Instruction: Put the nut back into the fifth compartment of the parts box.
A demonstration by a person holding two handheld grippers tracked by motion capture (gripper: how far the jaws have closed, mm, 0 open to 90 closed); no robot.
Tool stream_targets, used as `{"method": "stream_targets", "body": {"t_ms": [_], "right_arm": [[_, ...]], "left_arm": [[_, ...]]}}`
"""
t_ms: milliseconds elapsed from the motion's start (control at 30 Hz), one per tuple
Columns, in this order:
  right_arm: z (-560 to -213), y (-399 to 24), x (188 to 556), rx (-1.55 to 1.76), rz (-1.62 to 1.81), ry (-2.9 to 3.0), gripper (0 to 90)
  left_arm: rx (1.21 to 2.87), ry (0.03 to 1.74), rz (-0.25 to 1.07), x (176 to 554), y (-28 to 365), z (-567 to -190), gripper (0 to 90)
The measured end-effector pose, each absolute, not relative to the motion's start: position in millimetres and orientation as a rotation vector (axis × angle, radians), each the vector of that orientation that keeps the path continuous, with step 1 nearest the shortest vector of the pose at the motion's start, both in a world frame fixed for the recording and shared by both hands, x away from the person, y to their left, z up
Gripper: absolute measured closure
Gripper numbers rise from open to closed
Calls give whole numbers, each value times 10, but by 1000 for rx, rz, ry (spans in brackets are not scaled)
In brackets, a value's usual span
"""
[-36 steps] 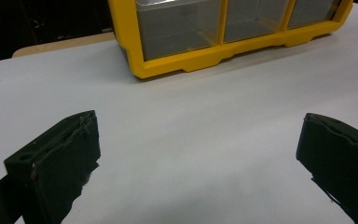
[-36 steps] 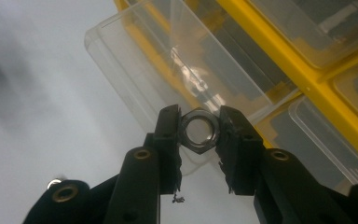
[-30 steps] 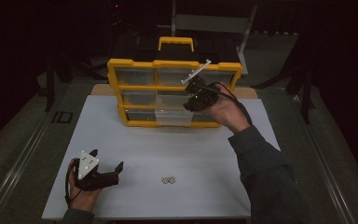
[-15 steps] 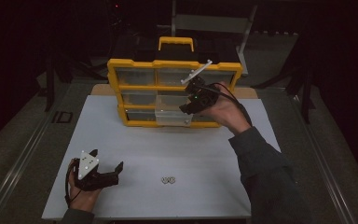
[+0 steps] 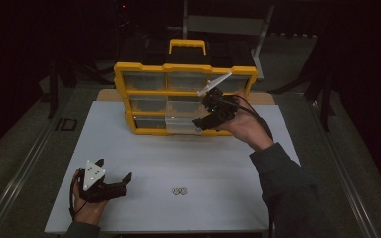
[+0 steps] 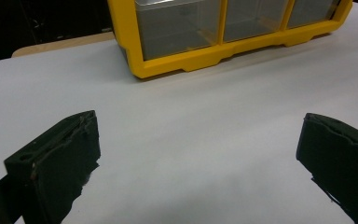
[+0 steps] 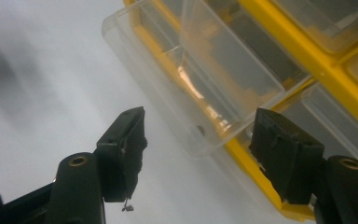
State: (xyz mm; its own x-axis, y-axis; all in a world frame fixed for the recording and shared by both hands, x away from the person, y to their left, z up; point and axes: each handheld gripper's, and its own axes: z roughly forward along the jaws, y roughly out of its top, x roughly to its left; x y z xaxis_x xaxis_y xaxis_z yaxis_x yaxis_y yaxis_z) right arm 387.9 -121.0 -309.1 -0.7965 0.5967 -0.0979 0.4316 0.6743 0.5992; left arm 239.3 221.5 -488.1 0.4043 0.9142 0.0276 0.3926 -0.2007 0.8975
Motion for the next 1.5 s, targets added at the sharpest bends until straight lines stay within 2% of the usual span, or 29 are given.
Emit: {"method": "stream_targets", "body": {"t_ms": [867,1500], "right_arm": [[-3273,-1166,3556,708,883,2646,322],[-3487,-1136,3457,681,885,2694,302]], "left_arm": [[1781,1137,743,2396,2212,-4884,0],[1786,1137,744,2396,2213,-4884,0]]}}
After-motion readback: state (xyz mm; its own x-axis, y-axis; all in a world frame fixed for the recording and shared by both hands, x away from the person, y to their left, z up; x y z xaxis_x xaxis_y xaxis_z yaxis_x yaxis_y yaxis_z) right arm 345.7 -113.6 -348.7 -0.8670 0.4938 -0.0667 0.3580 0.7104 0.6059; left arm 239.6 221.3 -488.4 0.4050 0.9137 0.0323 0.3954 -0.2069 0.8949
